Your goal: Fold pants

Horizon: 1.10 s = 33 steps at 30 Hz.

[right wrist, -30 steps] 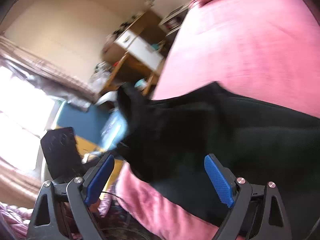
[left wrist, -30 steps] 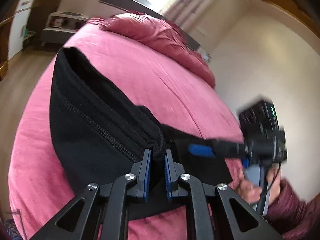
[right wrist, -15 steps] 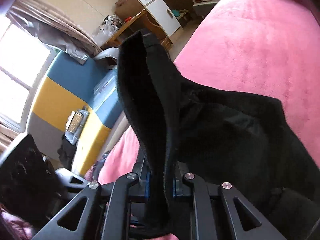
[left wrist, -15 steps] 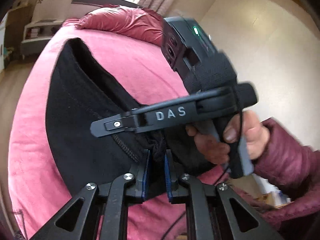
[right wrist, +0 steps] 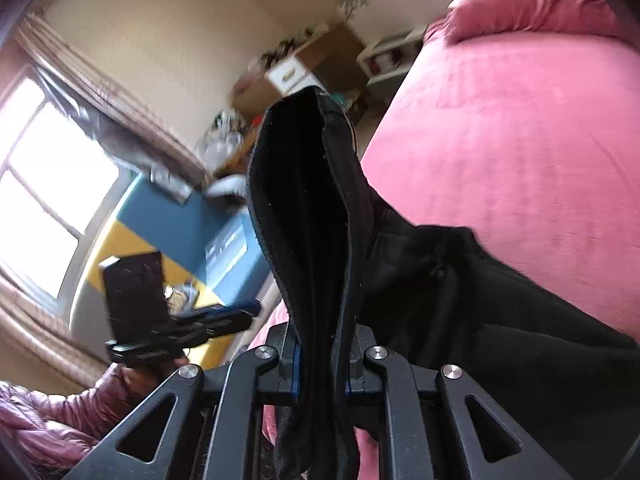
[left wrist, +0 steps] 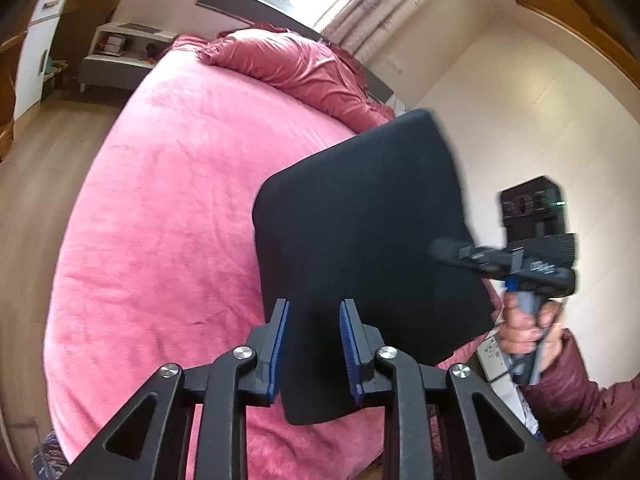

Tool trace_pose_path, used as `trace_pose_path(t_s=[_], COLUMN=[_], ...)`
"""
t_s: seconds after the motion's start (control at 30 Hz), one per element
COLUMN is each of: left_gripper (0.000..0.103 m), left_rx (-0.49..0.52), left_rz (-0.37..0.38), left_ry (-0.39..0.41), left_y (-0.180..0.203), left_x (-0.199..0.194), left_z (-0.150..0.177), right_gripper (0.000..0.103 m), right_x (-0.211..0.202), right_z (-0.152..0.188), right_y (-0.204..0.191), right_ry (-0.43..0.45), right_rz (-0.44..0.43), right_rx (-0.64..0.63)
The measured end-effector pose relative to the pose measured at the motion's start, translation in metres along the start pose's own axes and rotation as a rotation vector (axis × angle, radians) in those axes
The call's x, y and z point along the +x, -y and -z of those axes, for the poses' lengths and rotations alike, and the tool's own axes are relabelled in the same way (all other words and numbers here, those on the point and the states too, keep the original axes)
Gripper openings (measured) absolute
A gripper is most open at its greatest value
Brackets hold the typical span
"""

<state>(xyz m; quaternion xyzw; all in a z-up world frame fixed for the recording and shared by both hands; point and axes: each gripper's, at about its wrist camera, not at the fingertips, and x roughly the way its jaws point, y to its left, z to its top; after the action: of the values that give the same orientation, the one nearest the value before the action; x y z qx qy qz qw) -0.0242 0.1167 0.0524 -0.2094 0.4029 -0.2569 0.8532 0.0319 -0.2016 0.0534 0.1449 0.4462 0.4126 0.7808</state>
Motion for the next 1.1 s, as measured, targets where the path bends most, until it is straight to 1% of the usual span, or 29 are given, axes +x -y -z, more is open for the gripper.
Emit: trace_pose_path(t_s=[0.07,0.1,0.17,0.23,0.47,0.6,0.7,0.87,0.97,1.03,1.1], left_gripper=[0.026,0.026,0.026,0.026,0.027,0.027,0.027,0.027,0.027,0.027,0.027], left_rx=[0.021,0.034,0.054,0.07,0.131,0.168,0.178,0.184,0.195,0.203,0.207], left_rz=[0.006,0.005,0.036,0.051,0.115,0.133,0.141,0.148,0.151,0.152,0.157], left_ry=[-0.027,-0.035,-0.065,-0.093,-0.223,-0.285,-0.333,-0.384,-0.397,-0.398,-0.385], left_y=[0.01,0.016,0.029,0.039,0.073,0.088,0.093,0.095,0.096,0.099,0.097], left_x=[0.022,0.028,0.039,0.055,0.106,0.126,0.139,0.154,0.157,0.156,0.154], left_z=[-0.005,-0.001,0.012,0.014,0.028,0.039,0.047,0.055,0.057,0.055,0.051], right_gripper=[0.014,0.014,0.014,0.014,0.014,0.014,0.014,0.014,0.02,0.023,0.034], right_x=[-0.018,-0.026,-0.042,-0.06,-0.098,-0.107,-0.107,-0.099,-0.099,-0.105,-0.115], right_z=[0.004,0.006,0.013,0.023,0.066,0.082,0.093,0.111,0.12,0.126,0.128], right_y=[0.003,0.006,0.017,0.03,0.101,0.136,0.16,0.184,0.199,0.205,0.202], right_ry=[0.042,0.059,0.094,0.122,0.187,0.199,0.19,0.163,0.162,0.182,0.208], right_rz=[0.012,0.021,0.035,0.071,0.184,0.227,0.256,0.289,0.295,0.289,0.316], right_rx=[0.02,0.032,0.065,0.11,0.308,0.389,0.448,0.515,0.54,0.562,0.563])
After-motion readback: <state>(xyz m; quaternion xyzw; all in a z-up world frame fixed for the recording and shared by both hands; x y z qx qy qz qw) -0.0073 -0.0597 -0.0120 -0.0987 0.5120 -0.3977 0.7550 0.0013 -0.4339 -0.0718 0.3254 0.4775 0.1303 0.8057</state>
